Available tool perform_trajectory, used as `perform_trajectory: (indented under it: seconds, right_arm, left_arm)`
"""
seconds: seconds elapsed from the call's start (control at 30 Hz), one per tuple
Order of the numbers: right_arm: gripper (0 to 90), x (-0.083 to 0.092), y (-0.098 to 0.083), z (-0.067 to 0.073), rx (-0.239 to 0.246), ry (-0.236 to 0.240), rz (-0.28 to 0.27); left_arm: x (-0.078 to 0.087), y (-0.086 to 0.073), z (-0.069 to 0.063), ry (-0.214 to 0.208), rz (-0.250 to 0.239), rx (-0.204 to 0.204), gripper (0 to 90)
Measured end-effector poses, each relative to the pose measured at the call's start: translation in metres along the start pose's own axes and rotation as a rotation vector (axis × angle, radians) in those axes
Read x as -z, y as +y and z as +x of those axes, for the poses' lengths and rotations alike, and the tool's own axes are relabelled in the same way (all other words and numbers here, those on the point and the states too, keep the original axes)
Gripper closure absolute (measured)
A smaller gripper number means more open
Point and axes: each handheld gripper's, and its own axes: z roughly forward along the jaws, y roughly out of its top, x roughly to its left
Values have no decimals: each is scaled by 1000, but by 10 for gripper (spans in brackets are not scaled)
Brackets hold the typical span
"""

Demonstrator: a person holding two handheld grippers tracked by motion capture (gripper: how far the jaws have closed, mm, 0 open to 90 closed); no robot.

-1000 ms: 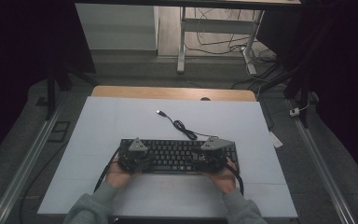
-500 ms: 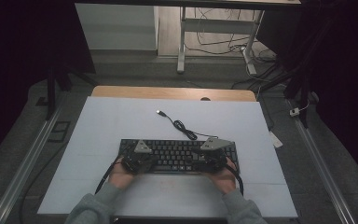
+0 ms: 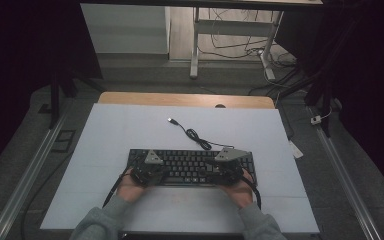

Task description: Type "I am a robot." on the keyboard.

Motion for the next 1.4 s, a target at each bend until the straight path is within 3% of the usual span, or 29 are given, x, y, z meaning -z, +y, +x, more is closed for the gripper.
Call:
perform_trajectory:
  seconds: [0.37, 0.67, 1.03, 1.4]
  right_arm:
    - [505, 0, 0, 0, 2, -1, 2]
    - [505, 1, 0, 0, 2, -4, -2]
    - [502, 0, 0, 0, 3, -3, 5]
    - [500, 0, -1, -1, 2, -10, 14]
  left_arm:
    - [-2, -1, -1, 0, 8, -3, 886]
    - [14, 0, 4, 0, -67, 21, 877]
    - [36, -6, 22, 19, -132, 99, 601]
    - [41, -8, 26, 41, -133, 103, 471]
